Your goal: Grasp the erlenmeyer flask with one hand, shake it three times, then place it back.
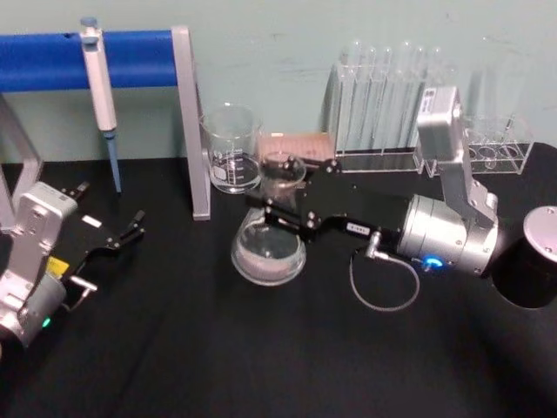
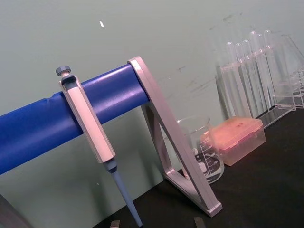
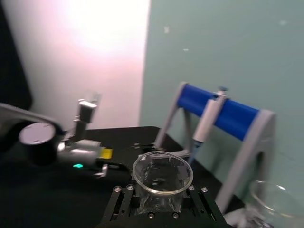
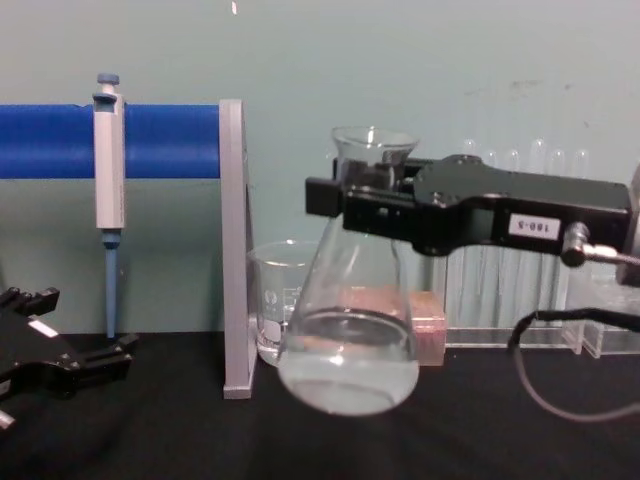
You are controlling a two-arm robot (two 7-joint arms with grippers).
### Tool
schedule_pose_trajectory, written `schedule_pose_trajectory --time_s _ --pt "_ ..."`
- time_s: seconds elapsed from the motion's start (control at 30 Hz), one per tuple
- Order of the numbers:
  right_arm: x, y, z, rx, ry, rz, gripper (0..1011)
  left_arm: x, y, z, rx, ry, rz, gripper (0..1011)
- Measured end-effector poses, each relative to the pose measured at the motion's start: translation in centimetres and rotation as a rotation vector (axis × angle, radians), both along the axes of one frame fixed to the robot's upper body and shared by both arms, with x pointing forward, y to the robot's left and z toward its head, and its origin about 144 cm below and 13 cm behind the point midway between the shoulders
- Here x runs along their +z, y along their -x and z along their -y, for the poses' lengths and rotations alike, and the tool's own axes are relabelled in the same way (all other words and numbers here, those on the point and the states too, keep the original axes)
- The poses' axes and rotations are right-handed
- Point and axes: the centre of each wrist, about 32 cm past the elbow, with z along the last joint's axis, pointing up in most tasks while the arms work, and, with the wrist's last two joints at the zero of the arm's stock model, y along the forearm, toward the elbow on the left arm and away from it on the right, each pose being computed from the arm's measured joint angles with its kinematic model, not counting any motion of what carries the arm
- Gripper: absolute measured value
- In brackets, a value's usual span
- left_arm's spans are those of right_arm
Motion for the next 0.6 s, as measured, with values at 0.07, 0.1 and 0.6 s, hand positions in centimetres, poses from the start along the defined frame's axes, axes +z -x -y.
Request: schedule_pose_trajectory --time_s 0.07,0.1,0.6 --pt "-0.06 0.03 -0.08 -0.049 -0.007 0.001 449 0.0 0.0 0.0 0.0 0.0 0.0 1001" --pt "-0.07 0.04 -0.13 -0.066 -0.01 0.002 449 0.0 0.0 0.0 0.0 0.0 0.0 1001" --pt "-0.61 0.26 -0.89 -0.475 -0.022 0.023 449 0.0 0.0 0.0 0.0 0.0 0.0 1001"
